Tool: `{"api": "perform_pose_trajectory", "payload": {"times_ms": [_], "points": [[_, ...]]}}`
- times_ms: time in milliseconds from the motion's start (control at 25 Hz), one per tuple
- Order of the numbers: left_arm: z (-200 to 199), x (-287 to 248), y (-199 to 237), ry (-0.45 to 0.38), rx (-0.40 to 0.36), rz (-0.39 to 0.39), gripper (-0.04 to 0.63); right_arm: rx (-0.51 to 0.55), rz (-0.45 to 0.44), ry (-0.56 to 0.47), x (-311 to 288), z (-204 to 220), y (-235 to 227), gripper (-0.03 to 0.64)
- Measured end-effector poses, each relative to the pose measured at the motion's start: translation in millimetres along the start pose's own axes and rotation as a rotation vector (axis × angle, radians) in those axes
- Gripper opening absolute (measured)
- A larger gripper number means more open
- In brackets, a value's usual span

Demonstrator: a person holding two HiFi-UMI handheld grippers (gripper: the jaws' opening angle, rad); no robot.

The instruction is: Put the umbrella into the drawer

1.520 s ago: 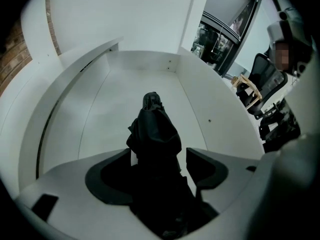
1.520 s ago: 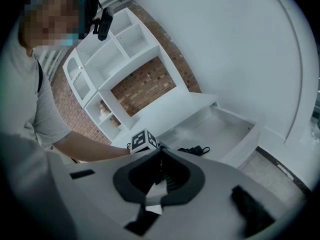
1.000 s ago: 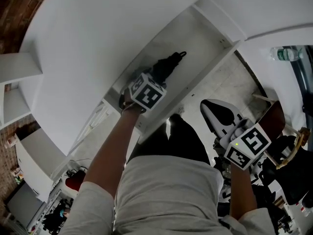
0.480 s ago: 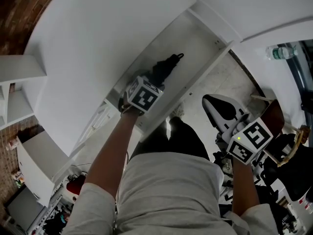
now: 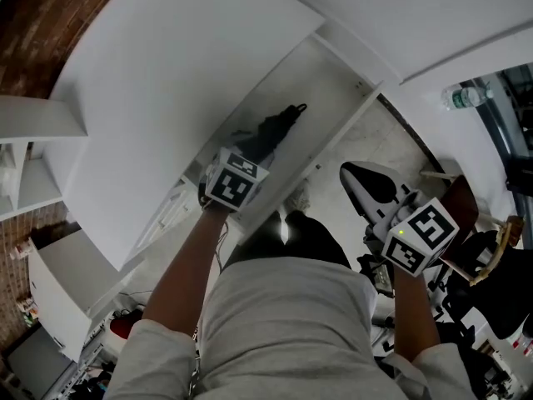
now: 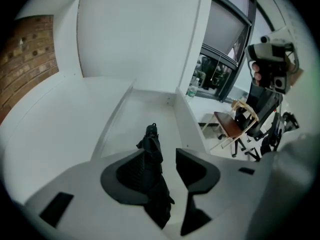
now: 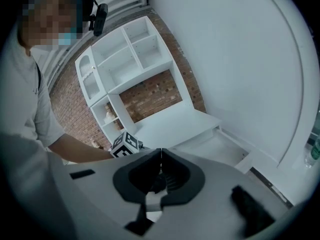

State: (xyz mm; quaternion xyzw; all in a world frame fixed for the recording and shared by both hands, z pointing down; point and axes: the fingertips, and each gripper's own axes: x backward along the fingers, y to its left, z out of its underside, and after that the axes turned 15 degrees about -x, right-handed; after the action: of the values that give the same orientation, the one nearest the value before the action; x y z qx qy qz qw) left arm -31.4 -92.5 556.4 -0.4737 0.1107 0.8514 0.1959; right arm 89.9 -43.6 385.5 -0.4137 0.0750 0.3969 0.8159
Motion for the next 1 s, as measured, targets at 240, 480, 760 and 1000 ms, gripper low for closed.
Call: {"api": "perform_pose_trajectory", "payload": {"times_ms": [240,480,760,1000], "points": [[-10.9,35.4,3.9,-0.067,0.014,-0.063,0.092,-0.012,-0.007,-0.012,7.5,-4.9,7.4,0.028],[-16.3,71.9,-0.4,-0.116,0.034,-0.110,0.032,0.008,-0.014,-0.031,13.9,-14.3,16.7,0.028],[-26.9,115.3,-12.1,-0.213,0.074,-0.148,0.018,0.041,-0.025,-0.037,15.8,-24.6,29.8,0.028],[-23.9,140.1,-10.1,-0.236,0.097,-0.197,0.018,0.074,-0.031,-0.022,11.5,-30.9,39.2,0.028]]}}
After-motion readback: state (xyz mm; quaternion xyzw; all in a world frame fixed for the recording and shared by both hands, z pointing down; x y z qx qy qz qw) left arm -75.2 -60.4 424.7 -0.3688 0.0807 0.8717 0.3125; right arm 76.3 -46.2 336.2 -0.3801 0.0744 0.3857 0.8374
